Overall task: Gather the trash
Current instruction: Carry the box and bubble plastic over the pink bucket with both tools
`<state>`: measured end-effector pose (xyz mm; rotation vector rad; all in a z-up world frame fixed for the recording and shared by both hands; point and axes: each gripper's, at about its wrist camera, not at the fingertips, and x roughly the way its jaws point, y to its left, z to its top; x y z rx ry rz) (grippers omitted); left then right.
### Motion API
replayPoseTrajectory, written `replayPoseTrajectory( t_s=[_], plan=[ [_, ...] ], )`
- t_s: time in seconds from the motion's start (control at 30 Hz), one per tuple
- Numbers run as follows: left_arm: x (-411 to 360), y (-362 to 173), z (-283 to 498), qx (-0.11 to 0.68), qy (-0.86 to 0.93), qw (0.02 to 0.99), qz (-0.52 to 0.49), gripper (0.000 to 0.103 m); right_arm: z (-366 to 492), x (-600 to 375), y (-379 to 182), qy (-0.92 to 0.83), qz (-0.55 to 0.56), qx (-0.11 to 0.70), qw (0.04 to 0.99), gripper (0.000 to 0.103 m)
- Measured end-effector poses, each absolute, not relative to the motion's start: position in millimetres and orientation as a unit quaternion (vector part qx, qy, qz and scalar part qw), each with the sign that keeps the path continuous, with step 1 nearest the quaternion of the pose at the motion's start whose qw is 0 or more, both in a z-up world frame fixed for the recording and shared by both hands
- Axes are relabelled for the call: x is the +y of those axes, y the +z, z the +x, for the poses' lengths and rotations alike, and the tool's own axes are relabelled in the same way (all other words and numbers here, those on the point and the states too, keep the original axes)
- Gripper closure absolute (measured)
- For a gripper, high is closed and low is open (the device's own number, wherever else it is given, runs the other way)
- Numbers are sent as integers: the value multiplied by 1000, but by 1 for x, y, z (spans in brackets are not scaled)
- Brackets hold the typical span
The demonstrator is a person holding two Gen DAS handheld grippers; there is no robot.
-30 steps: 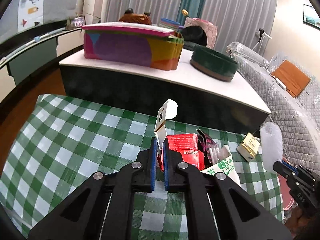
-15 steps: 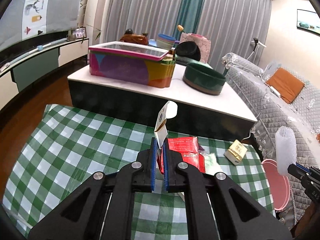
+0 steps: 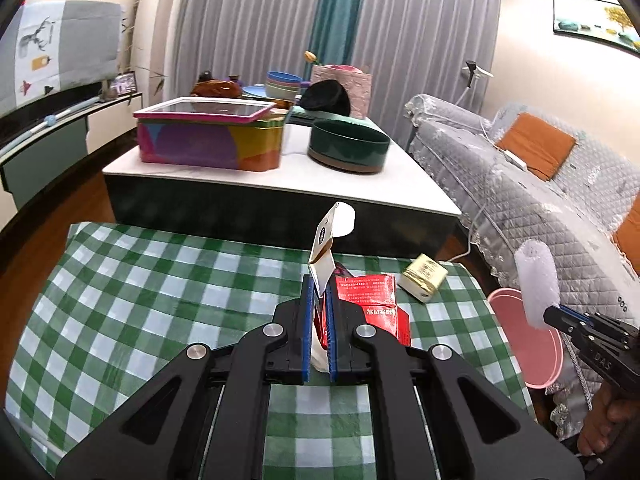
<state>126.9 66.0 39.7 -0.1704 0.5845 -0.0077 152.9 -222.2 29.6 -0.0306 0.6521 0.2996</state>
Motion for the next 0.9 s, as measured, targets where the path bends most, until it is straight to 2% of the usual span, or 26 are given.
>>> replayPoseTrajectory(
  t_s=[0.9],
  plan=[
    [-10,20,124,303,-62,950,-48,97,145,-278,30,100,17,316,943,93]
  ],
)
